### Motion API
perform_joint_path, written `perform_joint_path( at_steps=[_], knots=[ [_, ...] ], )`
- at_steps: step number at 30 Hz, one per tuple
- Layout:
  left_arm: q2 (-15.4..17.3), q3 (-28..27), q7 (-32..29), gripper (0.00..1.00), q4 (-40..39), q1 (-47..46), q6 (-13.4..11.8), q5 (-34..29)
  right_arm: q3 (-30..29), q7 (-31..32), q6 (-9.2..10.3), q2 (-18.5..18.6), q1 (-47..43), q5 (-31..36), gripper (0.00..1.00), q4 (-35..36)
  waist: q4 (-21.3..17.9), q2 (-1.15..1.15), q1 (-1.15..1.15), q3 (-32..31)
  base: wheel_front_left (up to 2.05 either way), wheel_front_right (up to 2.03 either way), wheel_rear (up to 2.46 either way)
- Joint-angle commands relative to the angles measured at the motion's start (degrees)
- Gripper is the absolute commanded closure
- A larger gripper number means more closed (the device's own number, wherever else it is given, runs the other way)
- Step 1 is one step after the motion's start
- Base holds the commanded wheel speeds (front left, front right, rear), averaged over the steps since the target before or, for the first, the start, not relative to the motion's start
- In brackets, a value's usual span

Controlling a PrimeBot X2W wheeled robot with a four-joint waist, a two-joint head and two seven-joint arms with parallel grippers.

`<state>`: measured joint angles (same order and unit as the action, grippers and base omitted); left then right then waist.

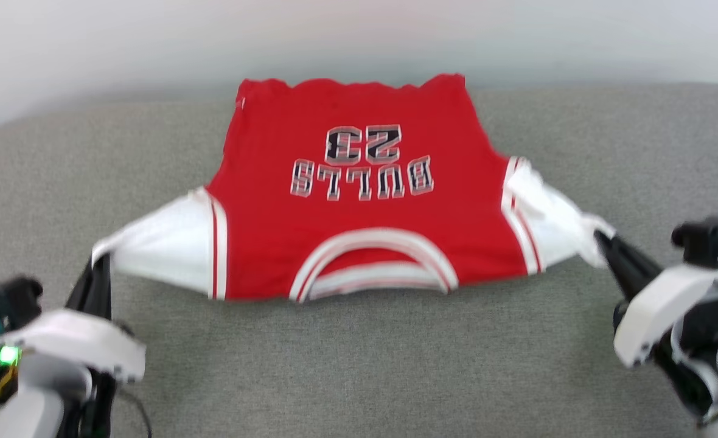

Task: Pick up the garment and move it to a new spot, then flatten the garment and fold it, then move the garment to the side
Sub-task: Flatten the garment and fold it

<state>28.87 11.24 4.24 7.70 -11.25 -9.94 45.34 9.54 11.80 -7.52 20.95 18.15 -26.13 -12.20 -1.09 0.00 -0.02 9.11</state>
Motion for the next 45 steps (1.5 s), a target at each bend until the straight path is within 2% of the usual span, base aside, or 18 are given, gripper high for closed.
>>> perform_joint_path(
  at_steps=[1, 5, 7, 12, 18, 24, 25, 26, 27, 32, 36, 41, 45],
  knots=[
    [1.07, -0.38, -0.72, 1.00, -2.91, 4.68, -2.07, -0.47, -1.38, 1.30, 0.07, -0.75, -4.41, 1.38, 1.00, 3.64, -0.64, 0.00, 0.02, -2.37, 0.00, 0.00, 0.00],
    [2.34, -0.19, -3.21, 1.00, -9.34, 14.82, -6.11, -0.62, -4.70, 4.58, 0.07, -3.12, -14.19, 2.70, 1.00, 10.09, -0.90, 0.00, 0.02, -4.00, 0.00, 0.00, 0.00],
    [2.52, 0.08, -3.90, 1.00, -10.49, 16.89, -6.78, -0.47, -5.83, 5.55, 0.07, -3.66, -16.50, 3.12, 1.00, 11.38, -0.71, 0.00, 0.02, -4.48, 0.00, 0.00, 0.00],
    [2.55, 0.80, -6.43, 1.00, -14.63, 25.42, -9.60, 0.50, -10.72, 10.22, 0.06, -7.78, -27.26, 3.75, 1.00, 17.48, -0.05, 0.00, 0.02, -6.18, 0.00, 0.00, 0.00],
    [3.15, 1.46, -9.09, 1.00, -17.45, 32.44, -11.79, 1.65, -13.95, 17.57, 0.06, -12.38, -38.14, 3.30, 1.00, 21.57, 0.87, 0.00, 0.02, -8.23, 0.00, 0.00, 0.00],
    [2.59, 2.33, -9.72, 1.00, -18.49, 34.35, -12.43, 1.79, -15.34, 24.69, 0.05, -15.41, -42.52, 2.56, 1.00, 23.24, 1.32, 0.00, 0.02, -8.20, 0.00, 0.00, 0.00],
    [2.29, 2.59, -9.54, 1.00, -18.48, 34.03, -12.32, 1.64, -15.29, 25.33, 0.05, -15.68, -42.47, 2.65, 0.79, 23.16, 1.34, 0.00, 0.02, -8.12, 0.00, 0.00, 0.00],
    [1.89, 3.01, -9.39, 1.00, -18.53, 33.61, -12.00, 1.63, -15.32, 25.70, 0.05, -15.80, -42.19, 2.97, 0.36, 23.19, 1.45, 0.00, 0.02, -8.04, 0.00, 0.00, 0.00],
    [1.48, 3.28, -8.92, 1.00, -18.57, 33.15, -11.92, 1.54, -15.22, 26.09, 0.05, -15.92, -41.86, 2.97, 0.00, 23.20, 1.61, 0.00, 0.02, -7.96, 0.00, 0.00, 0.00],
    [-0.40, 4.40, -7.24, 1.00, -18.34, 31.29, -11.24, 1.01, -16.15, 24.35, 0.05, -15.49, -38.37, 3.75, 0.00, 24.57, 2.70, 0.00, 0.02, -6.61, 0.00, 0.00, 0.00],
    [-1.12, 4.56, -5.62, 1.00, -18.53, 28.96, -10.82, 0.00, -19.38, 19.59, 0.05, -15.47, -29.92, 6.05, 0.00, 22.39, 3.54, 0.00, 0.02, -4.14, 0.00, 0.00, 0.00],
    [-1.63, 4.88, -4.25, 1.00, -19.55, 24.99, -10.34, -1.40, -20.78, 13.99, 0.05, -13.88, -13.18, 7.90, 0.00, 12.53, 4.68, 0.00, 0.02, 0.46, 0.00, 0.00, 0.00],
    [-1.94, 5.78, -3.74, 1.00, -20.07, 21.23, -9.33, -2.49, -20.30, 13.89, 0.05, -11.29, 0.77, 7.73, 0.00, 2.36, 6.74, 0.00, 0.02, 4.77, 0.00, 0.00, 0.00]
  ],
)
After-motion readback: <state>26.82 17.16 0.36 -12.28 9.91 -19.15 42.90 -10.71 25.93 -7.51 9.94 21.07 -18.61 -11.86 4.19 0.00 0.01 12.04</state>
